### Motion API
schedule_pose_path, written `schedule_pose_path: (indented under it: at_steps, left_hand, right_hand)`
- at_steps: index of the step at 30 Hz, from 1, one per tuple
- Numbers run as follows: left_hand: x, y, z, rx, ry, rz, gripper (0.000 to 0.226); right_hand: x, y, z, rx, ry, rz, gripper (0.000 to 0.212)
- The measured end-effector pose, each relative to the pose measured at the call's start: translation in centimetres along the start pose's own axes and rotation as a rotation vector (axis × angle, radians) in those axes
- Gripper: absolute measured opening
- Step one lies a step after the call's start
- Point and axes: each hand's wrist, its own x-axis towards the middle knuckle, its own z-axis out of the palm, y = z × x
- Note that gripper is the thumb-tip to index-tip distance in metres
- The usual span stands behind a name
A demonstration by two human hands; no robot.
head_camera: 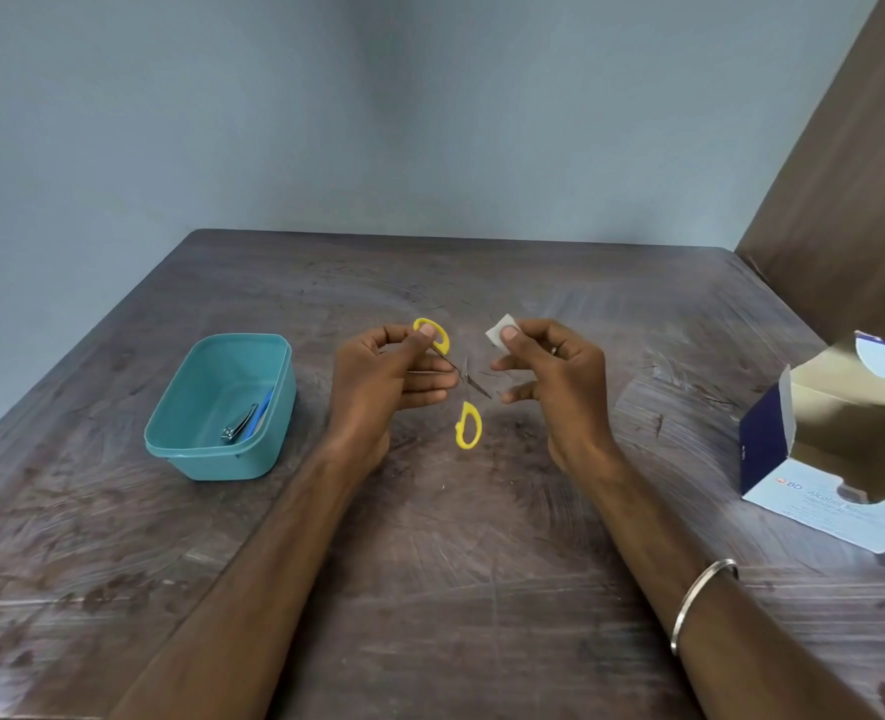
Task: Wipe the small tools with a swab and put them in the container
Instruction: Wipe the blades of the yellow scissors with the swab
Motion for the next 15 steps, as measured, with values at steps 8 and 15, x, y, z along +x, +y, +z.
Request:
schedule_pose_path:
  at_steps: [8, 15]
  left_hand:
    - [0.43, 0.24, -0.09, -0.121, 0.135, 0.074, 0.024]
    - [0.24, 0.16, 0.24, -0.159, 0.113, 0.094, 0.027]
  right_hand:
    - [-0.52, 0.25, 0.34, -0.013, -0.278, 0.222, 0.007]
    - [-0.74, -0.09, 0.39, 0.025, -0.28, 0.273, 0.006]
